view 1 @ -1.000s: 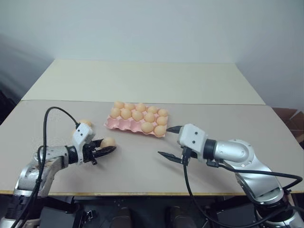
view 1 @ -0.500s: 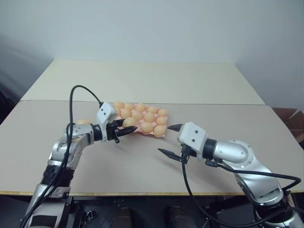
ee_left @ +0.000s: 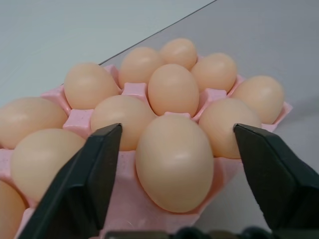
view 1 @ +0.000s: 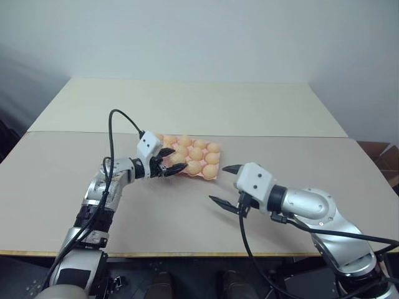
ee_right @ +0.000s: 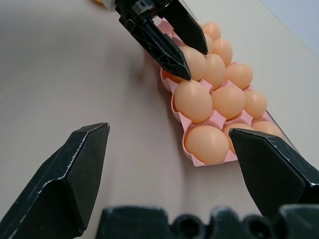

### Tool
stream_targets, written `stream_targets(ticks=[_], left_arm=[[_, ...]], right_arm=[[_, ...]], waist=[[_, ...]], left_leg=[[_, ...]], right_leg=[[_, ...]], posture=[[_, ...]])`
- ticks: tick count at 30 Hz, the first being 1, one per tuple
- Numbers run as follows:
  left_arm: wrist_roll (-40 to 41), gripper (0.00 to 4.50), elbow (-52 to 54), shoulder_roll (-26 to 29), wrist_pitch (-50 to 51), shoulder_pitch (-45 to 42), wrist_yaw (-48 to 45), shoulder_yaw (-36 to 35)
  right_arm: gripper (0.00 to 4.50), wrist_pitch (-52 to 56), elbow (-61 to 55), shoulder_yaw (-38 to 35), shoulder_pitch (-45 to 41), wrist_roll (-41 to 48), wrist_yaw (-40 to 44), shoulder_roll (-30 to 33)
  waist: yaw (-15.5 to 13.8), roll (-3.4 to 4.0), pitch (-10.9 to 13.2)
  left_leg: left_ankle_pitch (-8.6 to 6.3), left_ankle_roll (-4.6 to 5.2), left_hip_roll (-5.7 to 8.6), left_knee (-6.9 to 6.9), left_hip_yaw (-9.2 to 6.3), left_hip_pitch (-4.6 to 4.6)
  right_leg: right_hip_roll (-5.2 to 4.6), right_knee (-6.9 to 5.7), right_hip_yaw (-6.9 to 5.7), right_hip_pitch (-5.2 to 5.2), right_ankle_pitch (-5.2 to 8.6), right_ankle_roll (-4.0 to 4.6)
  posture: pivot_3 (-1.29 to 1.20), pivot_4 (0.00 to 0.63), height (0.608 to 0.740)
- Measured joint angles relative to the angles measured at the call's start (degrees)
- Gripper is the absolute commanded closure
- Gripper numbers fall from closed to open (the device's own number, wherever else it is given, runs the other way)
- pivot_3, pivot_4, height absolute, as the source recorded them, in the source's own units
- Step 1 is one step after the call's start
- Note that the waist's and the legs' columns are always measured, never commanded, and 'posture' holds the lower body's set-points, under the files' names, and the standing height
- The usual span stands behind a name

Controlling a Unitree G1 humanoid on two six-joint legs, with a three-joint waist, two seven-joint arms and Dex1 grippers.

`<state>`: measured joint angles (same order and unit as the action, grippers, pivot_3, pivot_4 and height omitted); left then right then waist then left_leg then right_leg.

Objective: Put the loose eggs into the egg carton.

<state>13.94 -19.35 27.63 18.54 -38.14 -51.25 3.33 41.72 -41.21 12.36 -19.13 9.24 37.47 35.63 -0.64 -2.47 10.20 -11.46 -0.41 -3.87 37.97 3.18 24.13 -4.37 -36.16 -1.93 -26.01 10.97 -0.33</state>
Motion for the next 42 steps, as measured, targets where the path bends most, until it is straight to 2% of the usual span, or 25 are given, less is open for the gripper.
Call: stream_targets(ticks=[4, 7, 13, 18, 22, 26, 31, 37, 42], left_arm=[[-0.5, 0.06, 1.1, 0.2, -1.1, 0.4, 0.4, -0.2], [0.8, 0.06, 5.8, 1.1, -0.2, 2.1, 0.3, -1.9], [5.7, 0.06, 21.5, 10.1, 7.3, 11.6, -0.2, -8.9], [11.1, 0.06, 35.2, 19.7, 15.5, 25.3, -1.2, -19.9], [13.8, 0.06, 42.6, 24.3, 20.0, 37.8, -3.0, -32.5], [15.6, 0.06, 46.9, 24.8, 23.3, 44.8, -3.2, -42.2], [15.7, 0.06, 49.7, 24.8, 25.6, 49.4, -1.9, -48.0], [15.8, 0.06, 51.2, 24.2, 26.4, 50.3, 0.7, -48.8], [15.6, 0.06, 50.9, 23.0, 26.8, 48.5, 5.1, -46.3]], right_arm=[[0.0, 0.0, 0.0, 0.0, -0.1, 0.0, 0.0, 0.4], [0.0, 0.0, 0.1, 0.0, -0.2, 0.2, 0.2, 0.7], [0.0, -0.1, 0.3, 0.0, -0.4, 1.0, 1.3, 1.8], [0.0, -0.8, 0.7, -0.1, -0.9, 1.5, 1.9, 1.8], [0.0, -1.9, 1.3, -0.2, -1.3, 2.8, 4.0, 2.7], [0.0, -3.3, 2.0, -0.3, -1.4, 3.8, 6.4, 3.7], [0.0, -4.8, 3.3, -0.5, -1.9, 4.9, 8.8, 4.6], [0.0, -5.7, 3.9, -0.5, -2.5, 5.5, 10.1, 4.9], [0.0, -6.2, 4.7, -0.5, -2.7, 5.5, 10.3, 5.3]], waist=[[0.0, 0.0, 0.0], [0.3, 0.0, 0.0], [1.3, 0.0, 0.0], [1.5, -0.02, 0.0], [1.4, -0.02, 0.0], [0.7, -0.05, 0.0], [0.5, -0.05, 0.0], [0.5, -0.05, 0.0], [0.4, -0.05, 0.0]], left_leg=[[0.0, 0.0, 0.0, 0.01, 0.0, 0.01], [0.0, 0.0, -0.02, 0.0, 0.0, 0.02], [0.0, 0.0, -0.04, 0.0, 0.0, -0.03], [-0.01, -0.01, -0.08, -0.01, 0.01, -0.04], [-0.01, -0.02, -0.08, -0.02, 0.03, -0.05], [-0.02, -0.03, -0.08, -0.02, 0.01, -0.06], [-0.02, -0.03, -0.09, -0.02, 0.02, -0.05], [-0.02, -0.03, -0.09, -0.02, 0.03, -0.05], [-0.02, -0.03, -0.09, -0.02, 0.04, -0.04]], right_leg=[[0.0, 0.01, 0.0, 0.0, 0.0, 0.0], [0.0, 0.01, 0.01, -0.02, 0.0, 0.0], [0.0, -0.03, 0.04, -0.02, 0.0, 0.0], [0.01, 0.0, 0.04, -0.06, 0.01, 0.0], [-0.03, 0.02, 0.04, -0.07, 0.08, 0.11], [-0.06, 0.04, -0.04, -0.04, 0.24, 0.36], [-0.05, 0.06, -0.03, -0.06, 0.24, 0.37], [-0.05, 0.06, -0.03, -0.05, 0.24, 0.37], [-0.04, 0.06, -0.02, -0.06, 0.23, 0.37]], posture=[[0.0, 0.15, 0.74], [0.0, 0.15, 0.74], [0.0, 0.15, 0.74], [0.0, 0.15, 0.74], [0.0, 0.15, 0.74], [0.0, 0.15, 0.74], [0.0, 0.15, 0.74], [0.0, 0.15, 0.74], [0.0, 0.15, 0.74]])
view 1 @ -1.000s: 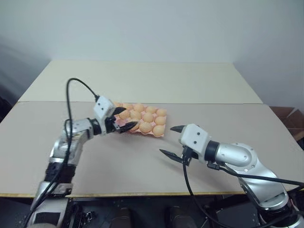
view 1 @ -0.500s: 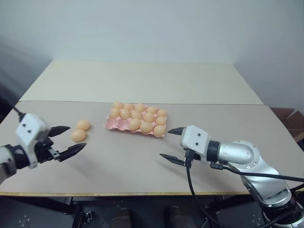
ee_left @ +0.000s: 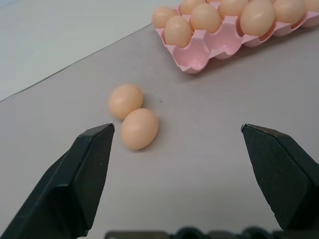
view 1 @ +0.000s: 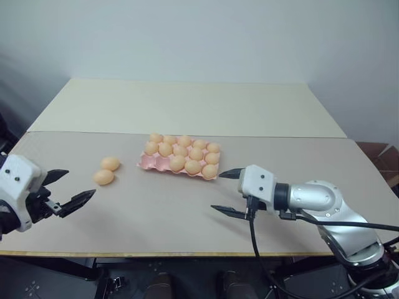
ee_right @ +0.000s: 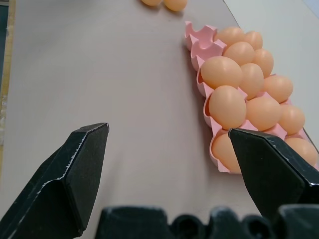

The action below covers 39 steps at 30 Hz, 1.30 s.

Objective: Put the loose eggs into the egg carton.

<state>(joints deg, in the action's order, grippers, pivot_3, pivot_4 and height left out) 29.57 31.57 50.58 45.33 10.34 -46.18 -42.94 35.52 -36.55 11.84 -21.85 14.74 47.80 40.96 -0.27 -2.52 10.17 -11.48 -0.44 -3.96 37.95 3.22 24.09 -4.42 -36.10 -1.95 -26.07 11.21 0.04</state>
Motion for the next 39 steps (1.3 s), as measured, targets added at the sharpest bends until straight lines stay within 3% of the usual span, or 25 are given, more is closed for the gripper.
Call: stream_targets(ticks=[9, 13, 18, 32, 35, 39], left_arm=[[-2.2, 0.06, -9.1, -7.9, 1.3, -11.3, 13.6, 9.9], [-5.1, 0.06, -14.8, -8.9, -0.3, -15.2, 17.2, 14.5], [-8.1, 0.06, -23.0, -10.8, -3.5, -19.4, 18.5, 20.4], [-11.6, 0.06, -38.1, -13.9, -13.2, -27.2, 17.2, 26.9], [-11.7, 0.66, -39.9, -14.3, -14.4, -27.8, 16.5, 27.7], [-11.6, 1.89, -40.3, -14.4, -13.4, -28.1, 16.2, 28.0]], right_arm=[[0.0, 0.0, -0.1, 0.4, -0.8, 0.0, -0.4, -0.2], [0.0, 0.1, -0.2, 0.6, -0.8, 0.0, -0.6, -0.2], [0.0, 1.4, -1.0, 0.5, -0.2, 0.0, -1.0, 0.1], [0.0, 3.3, -2.5, 0.3, 0.3, 0.0, -3.0, 0.2], [0.0, 3.4, -2.5, 0.3, 0.3, 0.0, -3.1, 0.2], [0.0, 3.5, -2.5, 0.3, 0.3, 0.0, -3.5, 0.2]], waist=[[-0.4, -0.08, -0.1], [-0.4, -0.11, -0.1], [-0.4, -0.12, -0.1], [-0.4, -0.14, -0.1], [-0.3, -0.14, -0.1], [-0.3, -0.14, -0.1]], left_leg=[[0.0, 0.01, 0.02, 0.0, 0.0, -0.01], [0.0, 0.01, 0.03, 0.0, 0.01, 0.0], [0.01, 0.01, 0.02, 0.0, 0.0, 0.0], [0.01, 0.01, 0.03, 0.0, 0.01, 0.03], [0.01, 0.01, 0.03, 0.0, 0.01, 0.03], [0.01, 0.02, 0.02, 0.0, 0.0, 0.01]], right_leg=[[0.02, -0.02, 0.01, 0.03, -0.16, -0.24], [0.01, -0.02, 0.01, 0.03, -0.22, -0.32], [0.02, -0.04, 0.01, 0.03, -0.24, -0.31], [0.0, -0.01, 0.0, 0.04, -0.27, -0.29], [0.01, -0.02, 0.0, 0.03, -0.27, -0.29], [0.02, -0.05, 0.0, 0.03, -0.27, -0.29]], posture=[[0.0, 0.15, 0.74], [0.0, 0.15, 0.74], [0.0, 0.15, 0.74], [0.0, 0.15, 0.74], [0.0, 0.15, 0.74], [0.0, 0.15, 0.74]])
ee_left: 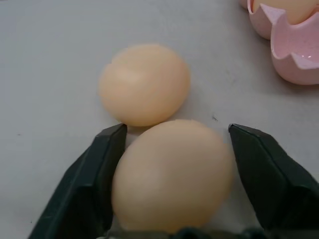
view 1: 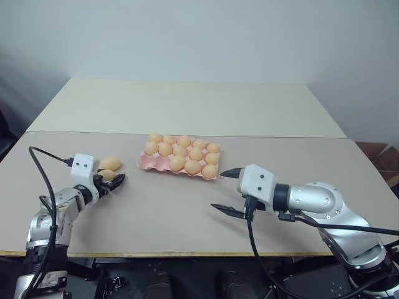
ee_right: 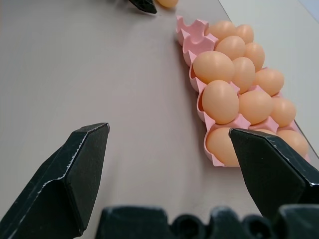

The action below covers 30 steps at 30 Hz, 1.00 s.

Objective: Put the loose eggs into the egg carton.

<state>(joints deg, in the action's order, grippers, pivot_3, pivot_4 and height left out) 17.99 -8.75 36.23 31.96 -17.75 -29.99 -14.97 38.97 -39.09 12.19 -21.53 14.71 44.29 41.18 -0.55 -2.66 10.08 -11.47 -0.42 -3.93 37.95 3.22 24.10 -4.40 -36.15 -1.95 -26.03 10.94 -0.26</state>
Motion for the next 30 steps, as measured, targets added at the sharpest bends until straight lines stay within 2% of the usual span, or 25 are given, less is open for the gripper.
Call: stream_targets(ticks=[2, 12, 21, 25, 30], left_arm=[[0.0, 2.4, 0.4, 0.5, 1.2, 0.0, 0.0, 0.1], [0.4, 2.4, 9.4, 4.4, 8.0, 5.5, -0.4, 0.0], [5.7, 2.4, 24.5, 6.8, 12.0, 13.9, -5.4, -3.2], [9.2, 2.4, 29.6, 6.2, 9.2, 12.6, -8.9, -3.3], [7.2, 2.4, 25.0, 0.3, 3.5, 1.0, -8.8, 5.1]], right_arm=[[0.0, 0.0, 0.0, 0.0, 0.0, 0.0, -0.2, 0.0], [0.0, 0.1, -0.1, 0.0, 0.2, -0.1, -1.1, 0.0], [0.0, 0.1, 0.0, 0.2, 0.6, -0.7, -1.2, 0.0], [0.0, 0.1, 0.0, 0.2, 0.6, -1.0, -1.2, -0.1], [0.0, 0.0, 0.0, 0.3, 0.6, -1.4, -1.7, -0.5]], waist=[[0.0, 0.0, 0.0], [0.1, 0.0, 0.0], [0.0, 0.0, 0.0], [-0.3, 0.0, 0.0], [-0.7, -0.04, 0.0]], left_leg=[[0.0, 0.0, 0.0, 0.0, 0.0, 0.0], [0.0, 0.0, -0.01, 0.0, 0.01, -0.01], [-0.01, -0.01, -0.02, 0.0, 0.01, 0.02], [0.0, -0.01, 0.0, 0.0, 0.0, 0.01], [0.0, 0.0, 0.04, 0.01, -0.03, -0.01]], right_leg=[[0.0, 0.01, 0.0, 0.0, 0.0, 0.0], [-0.01, 0.01, 0.02, -0.01, 0.01, 0.0], [-0.03, 0.03, 0.01, -0.04, 0.04, 0.05], [-0.03, 0.04, 0.0, 0.0, 0.14, 0.21], [0.01, 0.06, 0.0, 0.09, 0.0, -0.01]], posture=[[0.0, 0.15, 0.74], [0.0, 0.15, 0.74], [0.0, 0.15, 0.74], [0.0, 0.15, 0.74], [0.0, 0.15, 0.74]])
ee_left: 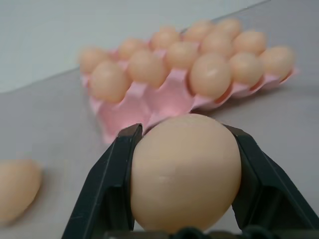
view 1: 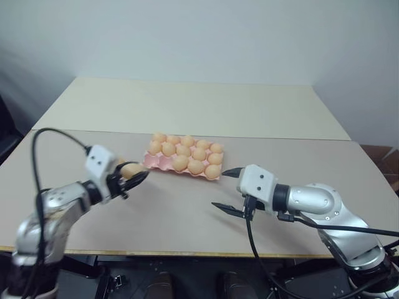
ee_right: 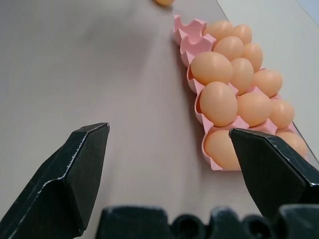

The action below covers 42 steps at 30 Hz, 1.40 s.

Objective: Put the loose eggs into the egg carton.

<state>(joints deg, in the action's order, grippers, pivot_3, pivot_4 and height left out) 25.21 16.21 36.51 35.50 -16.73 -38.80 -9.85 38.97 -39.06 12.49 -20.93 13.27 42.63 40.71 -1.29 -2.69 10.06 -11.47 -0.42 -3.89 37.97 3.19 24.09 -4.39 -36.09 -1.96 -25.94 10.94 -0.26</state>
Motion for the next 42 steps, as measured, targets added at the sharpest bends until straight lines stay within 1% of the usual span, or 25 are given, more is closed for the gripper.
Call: stream_targets(ticks=[4, 7, 12, 14, 16, 19, 20, 23, 27, 30, 32, 36, 40, 42], left_arm=[[-5.1, 2.4, -9.9, -2.7, -5.8, -8.0, 0.2, 5.7], [-7.6, 2.4, -16.3, -3.9, -9.5, -11.1, -0.3, 8.0], [-10.7, 2.4, -22.6, -5.4, -13.1, -14.2, -1.1, 10.6], [-11.4, 1.7, -24.8, -6.0, -13.7, -15.2, -1.3, 10.8], [-11.6, 1.13, -26.5, -7.0, -13.7, -16.3, -1.2, 10.8], [-12.2, 0.13, -27.4, -7.1, -14.0, -17.4, -0.6, 10.7], [-12.4, 0.04, -27.4, -7.1, -14.2, -17.4, -0.5, 10.6], [-12.8, 0.04, -27.3, -7.1, -14.3, -17.3, 0.1, 10.0], [-12.6, 0.04, -24.7, -7.1, -14.2, -15.4, 0.5, 8.6], [-10.3, 0.04, -18.9, -6.6, -12.3, -12.2, 0.6, 6.0], [-7.7, 0.04, -13.4, -4.8, -9.4, -8.9, 0.5, 3.1], [-2.5, 0.04, -1.0, 1.5, -2.1, 1.7, -0.3, -4.8], [1.0, 0.04, 6.1, 6.5, 3.4, 11.4, -1.4, -12.9], [1.8, 0.04, 8.3, 7.6, 5.4, 15.1, -0.6, -17.3]], right_arm=[[0.0, 0.0, -0.3, 0.0, 0.7, -0.9, -1.2, 0.0], [0.0, 0.5, -1.2, -0.2, 1.7, -1.2, -2.9, -0.8], [0.0, 1.5, -3.0, -0.9, 2.8, -1.9, -5.2, -0.8], [0.0, 1.8, -3.1, -1.1, 3.1, -2.0, -6.2, -1.0], [0.0, 1.9, -3.1, -1.3, 3.1, -2.2, -6.7, -1.0], [0.0, 2.0, -3.1, -1.3, 3.1, -2.5, -7.0, -1.1], [0.0, 2.0, -3.1, -1.3, 3.1, -2.5, -7.0, -1.1], [0.0, 2.0, -3.1, -1.3, 3.1, -2.7, -7.1, -1.1], [0.0, 2.0, -3.0, -1.2, 2.7, -2.8, -6.9, -1.4], [0.0, 2.0, -2.8, -1.1, 2.2, -2.9, -6.7, -1.5], [0.0, 2.0, -2.5, -1.0, 2.0, -2.9, -6.6, -1.6], [0.0, 1.7, -1.9, -0.5, 1.6, -2.9, -6.0, -1.5], [0.0, 0.8, -0.9, -0.1, 1.3, -2.9, -4.9, -1.4], [0.0, -0.2, -0.3, 0.1, 1.1, -2.9, -3.9, -1.5]], waist=[[0.5, -0.01, 0.0], [0.8, -0.01, 0.0], [0.6, -0.01, 0.0], [0.6, -0.01, 0.0], [0.6, -0.01, 0.0], [0.7, -0.01, 0.0], [0.7, -0.01, 0.0], [0.7, -0.01, 0.0], [0.7, -0.01, 0.0], [0.9, -0.01, 0.0], [1.2, -0.01, 0.0], [2.0, 0.0, 0.0], [2.0, 0.0, 0.0], [1.8, 0.0, 0.0]], left_leg=[[0.0, 0.01, 0.01, 0.0, 0.01, 0.01], [0.0, 0.01, 0.0, 0.0, 0.01, 0.0], [0.0, 0.01, 0.01, 0.0, 0.01, 0.01], [0.0, 0.01, 0.01, 0.0, 0.01, 0.02], [0.0, 0.01, 0.01, 0.01, 0.01, 0.02], [0.0, 0.01, 0.01, 0.01, 0.0, 0.01], [0.0, 0.01, 0.01, 0.01, 0.0, 0.01], [0.0, 0.01, 0.01, 0.01, 0.0, 0.01], [0.0, 0.01, 0.0, 0.01, 0.01, 0.01], [0.0, 0.01, -0.01, 0.01, 0.01, 0.01], [0.0, 0.01, -0.01, 0.01, 0.01, 0.0], [0.0, 0.01, -0.04, 0.0, 0.01, -0.05], [0.0, 0.0, -0.04, 0.0, 0.02, -0.09], [0.0, 0.0, -0.05, 0.0, 0.01, -0.09]], right_leg=[[0.02, 0.01, 0.04, -0.01, -0.01, -0.01], [0.04, -0.01, 0.06, -0.02, -0.01, -0.01], [0.01, -0.01, 0.04, -0.01, -0.01, -0.02], [0.02, 0.0, 0.04, -0.01, -0.01, -0.02], [0.02, -0.01, 0.04, -0.01, -0.01, -0.03], [0.02, -0.01, 0.05, -0.01, -0.01, -0.03], [0.02, -0.01, 0.05, -0.01, -0.01, -0.03], [0.02, -0.01, 0.04, -0.01, -0.02, -0.03], [0.02, -0.01, 0.05, -0.02, -0.02, -0.03], [0.02, -0.01, 0.06, -0.02, -0.02, -0.03], [0.02, -0.02, 0.08, -0.03, -0.01, -0.03], [0.02, -0.06, 0.1, -0.03, -0.01, -0.04], [0.01, -0.06, 0.09, -0.03, 0.01, -0.02], [0.0, -0.04, 0.06, -0.02, 0.04, 0.0]], posture=[[0.0, 0.15, 0.74], [0.0, 0.15, 0.74], [0.0, 0.15, 0.74], [0.0, 0.15, 0.74], [0.0, 0.15, 0.74], [0.0, 0.15, 0.74], [0.0, 0.15, 0.74], [0.0, 0.15, 0.74], [0.0, 0.15, 0.74], [0.0, 0.15, 0.74], [0.0, 0.15, 0.74], [0.0, 0.15, 0.74], [0.0, 0.15, 0.74], [0.0, 0.15, 0.74]])
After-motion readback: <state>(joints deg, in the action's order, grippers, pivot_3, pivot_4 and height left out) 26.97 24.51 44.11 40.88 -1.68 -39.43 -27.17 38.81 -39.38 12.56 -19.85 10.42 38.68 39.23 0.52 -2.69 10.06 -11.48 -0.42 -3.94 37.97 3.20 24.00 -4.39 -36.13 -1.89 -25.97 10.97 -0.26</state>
